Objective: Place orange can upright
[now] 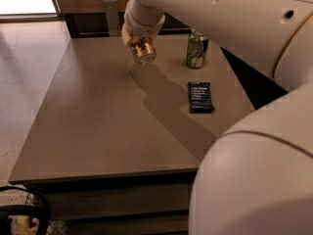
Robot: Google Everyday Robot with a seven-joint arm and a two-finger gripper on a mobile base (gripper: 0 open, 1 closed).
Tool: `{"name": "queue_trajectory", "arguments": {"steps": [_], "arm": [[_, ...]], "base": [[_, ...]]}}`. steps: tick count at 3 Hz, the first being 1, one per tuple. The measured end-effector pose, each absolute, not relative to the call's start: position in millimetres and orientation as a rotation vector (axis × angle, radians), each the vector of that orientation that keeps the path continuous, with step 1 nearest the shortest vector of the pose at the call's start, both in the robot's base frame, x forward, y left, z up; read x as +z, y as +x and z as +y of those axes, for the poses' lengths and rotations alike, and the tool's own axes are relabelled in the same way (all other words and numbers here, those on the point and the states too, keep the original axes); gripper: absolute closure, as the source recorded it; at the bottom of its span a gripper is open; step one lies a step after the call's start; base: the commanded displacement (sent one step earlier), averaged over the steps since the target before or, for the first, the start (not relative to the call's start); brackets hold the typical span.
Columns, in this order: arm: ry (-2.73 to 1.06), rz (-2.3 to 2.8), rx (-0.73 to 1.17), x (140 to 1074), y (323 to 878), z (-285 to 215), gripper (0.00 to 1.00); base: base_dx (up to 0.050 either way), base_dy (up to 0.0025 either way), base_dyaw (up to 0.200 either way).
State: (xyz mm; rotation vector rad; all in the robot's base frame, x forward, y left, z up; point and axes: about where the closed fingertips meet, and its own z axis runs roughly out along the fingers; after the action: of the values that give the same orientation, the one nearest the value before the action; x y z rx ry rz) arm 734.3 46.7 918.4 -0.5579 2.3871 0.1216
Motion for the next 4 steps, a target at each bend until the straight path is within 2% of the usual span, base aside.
{"name": "queue_trajectory", "arguments": {"steps": [2,3,4], "arm": [[-0.638,2.072,0.287,964,752,26,1.00],[-0.675,1.945,0.462,986,760,26,1.00],[-0.807,1.859,0.495,994,763,34,1.00]], "base": [[0.000,0.00000,0.000],[0.000,0.00000,0.000],[0.000,0.00000,0.000]]}}
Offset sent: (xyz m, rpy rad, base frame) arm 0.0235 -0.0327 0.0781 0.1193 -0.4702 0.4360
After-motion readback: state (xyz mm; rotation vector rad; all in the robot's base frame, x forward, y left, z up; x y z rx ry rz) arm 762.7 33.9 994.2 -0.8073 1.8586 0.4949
